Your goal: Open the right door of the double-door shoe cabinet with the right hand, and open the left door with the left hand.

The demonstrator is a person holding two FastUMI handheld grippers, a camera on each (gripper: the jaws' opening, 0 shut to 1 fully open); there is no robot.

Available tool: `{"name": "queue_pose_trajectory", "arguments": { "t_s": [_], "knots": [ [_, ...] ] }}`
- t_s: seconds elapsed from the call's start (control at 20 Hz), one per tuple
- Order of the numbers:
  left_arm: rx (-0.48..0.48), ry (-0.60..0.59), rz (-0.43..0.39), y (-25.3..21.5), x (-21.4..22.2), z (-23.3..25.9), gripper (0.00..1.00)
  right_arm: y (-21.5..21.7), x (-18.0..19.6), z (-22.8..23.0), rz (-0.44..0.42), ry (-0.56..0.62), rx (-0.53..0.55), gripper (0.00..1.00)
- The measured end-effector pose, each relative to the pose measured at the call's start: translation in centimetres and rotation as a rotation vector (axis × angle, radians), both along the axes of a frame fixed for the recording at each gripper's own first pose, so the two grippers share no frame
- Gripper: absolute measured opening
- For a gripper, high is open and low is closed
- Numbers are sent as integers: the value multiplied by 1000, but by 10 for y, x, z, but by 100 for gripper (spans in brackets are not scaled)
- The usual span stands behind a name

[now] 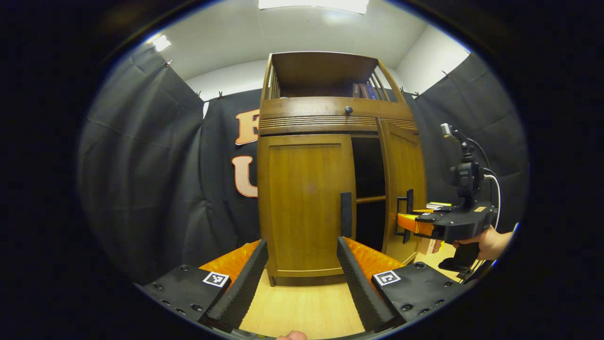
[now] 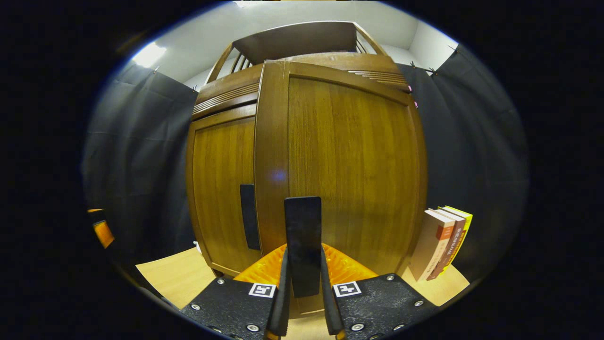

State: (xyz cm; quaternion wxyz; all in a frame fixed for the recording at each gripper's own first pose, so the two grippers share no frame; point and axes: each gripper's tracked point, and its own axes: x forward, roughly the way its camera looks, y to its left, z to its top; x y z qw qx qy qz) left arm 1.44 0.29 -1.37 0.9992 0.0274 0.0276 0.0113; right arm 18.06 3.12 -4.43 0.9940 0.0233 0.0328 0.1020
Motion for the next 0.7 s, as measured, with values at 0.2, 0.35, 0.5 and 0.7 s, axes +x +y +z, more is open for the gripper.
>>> {"name": "queue_pose_trajectory", "arguments": {
  "t_s": [0.2,0.35,0.5,0.7],
  "knots": [
    [-15,0,-40,-24,1,-2,94,-27,-29,1,-33,0,-9,30],
    [-21,11,-59,-37,2,-7,94,-50,-44,3,-56,-2,-35,30],
    [-37,24,-66,-45,4,-10,94,-76,-60,-2,-94,17,-68,34],
    [-43,42,-75,-53,4,-18,94,-118,-75,-9,-169,21,-107,24]
  ]
}}
